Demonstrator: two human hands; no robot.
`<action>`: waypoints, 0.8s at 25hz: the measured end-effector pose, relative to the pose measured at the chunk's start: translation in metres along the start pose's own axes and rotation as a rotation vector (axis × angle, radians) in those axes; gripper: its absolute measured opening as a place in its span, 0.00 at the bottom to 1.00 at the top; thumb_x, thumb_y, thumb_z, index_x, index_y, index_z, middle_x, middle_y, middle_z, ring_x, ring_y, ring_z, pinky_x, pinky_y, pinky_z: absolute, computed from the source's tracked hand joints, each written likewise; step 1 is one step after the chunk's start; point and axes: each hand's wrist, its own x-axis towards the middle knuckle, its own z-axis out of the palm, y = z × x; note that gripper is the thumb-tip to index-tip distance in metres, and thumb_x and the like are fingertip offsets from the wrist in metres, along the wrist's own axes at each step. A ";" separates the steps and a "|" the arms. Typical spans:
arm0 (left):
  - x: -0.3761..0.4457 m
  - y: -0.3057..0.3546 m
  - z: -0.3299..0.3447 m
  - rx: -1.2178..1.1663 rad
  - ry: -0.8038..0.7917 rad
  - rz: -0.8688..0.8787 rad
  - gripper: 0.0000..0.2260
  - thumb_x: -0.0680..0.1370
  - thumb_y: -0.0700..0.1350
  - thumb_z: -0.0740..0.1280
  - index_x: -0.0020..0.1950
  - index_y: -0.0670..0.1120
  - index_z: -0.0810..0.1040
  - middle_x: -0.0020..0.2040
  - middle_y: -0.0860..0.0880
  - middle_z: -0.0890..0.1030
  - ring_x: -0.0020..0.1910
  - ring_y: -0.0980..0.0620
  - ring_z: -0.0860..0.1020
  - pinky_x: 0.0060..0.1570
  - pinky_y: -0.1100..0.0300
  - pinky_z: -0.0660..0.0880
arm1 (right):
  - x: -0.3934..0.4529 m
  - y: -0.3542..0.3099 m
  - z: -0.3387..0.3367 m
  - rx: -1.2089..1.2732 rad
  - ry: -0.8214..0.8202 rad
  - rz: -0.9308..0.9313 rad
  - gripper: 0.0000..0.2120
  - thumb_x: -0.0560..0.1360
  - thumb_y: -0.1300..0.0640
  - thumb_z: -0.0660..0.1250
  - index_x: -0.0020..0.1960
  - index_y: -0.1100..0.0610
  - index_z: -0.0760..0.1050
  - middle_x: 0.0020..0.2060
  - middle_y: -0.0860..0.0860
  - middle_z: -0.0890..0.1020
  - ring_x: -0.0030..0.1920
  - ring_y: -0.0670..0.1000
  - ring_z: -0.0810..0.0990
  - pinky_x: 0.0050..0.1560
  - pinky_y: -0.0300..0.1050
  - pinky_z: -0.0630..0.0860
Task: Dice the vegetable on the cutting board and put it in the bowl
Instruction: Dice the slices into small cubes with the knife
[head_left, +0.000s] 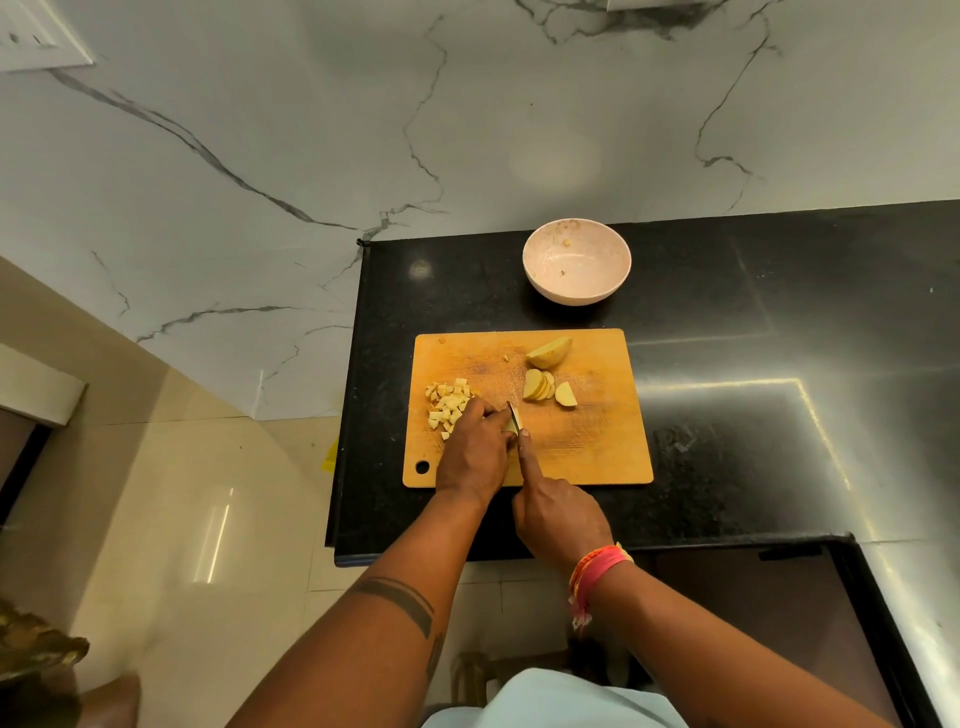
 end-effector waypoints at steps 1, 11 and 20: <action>0.000 0.000 0.001 -0.016 -0.001 -0.010 0.16 0.83 0.43 0.65 0.71 0.45 0.77 0.64 0.49 0.72 0.59 0.50 0.76 0.59 0.64 0.70 | -0.004 0.002 0.000 -0.021 -0.003 0.000 0.36 0.81 0.53 0.54 0.82 0.50 0.36 0.31 0.50 0.72 0.30 0.54 0.73 0.31 0.48 0.70; -0.003 -0.001 0.008 -0.067 0.045 -0.047 0.17 0.83 0.42 0.66 0.71 0.43 0.76 0.64 0.53 0.71 0.55 0.67 0.68 0.59 0.82 0.61 | -0.040 0.023 0.008 0.022 -0.006 -0.017 0.36 0.82 0.50 0.53 0.82 0.47 0.34 0.33 0.48 0.79 0.29 0.48 0.75 0.30 0.47 0.73; -0.011 -0.002 0.007 -0.089 0.116 -0.071 0.15 0.83 0.43 0.66 0.69 0.44 0.78 0.61 0.51 0.74 0.55 0.60 0.72 0.53 0.75 0.63 | -0.016 0.008 -0.001 0.025 0.019 -0.017 0.35 0.82 0.51 0.53 0.82 0.47 0.37 0.35 0.51 0.79 0.31 0.53 0.76 0.34 0.50 0.73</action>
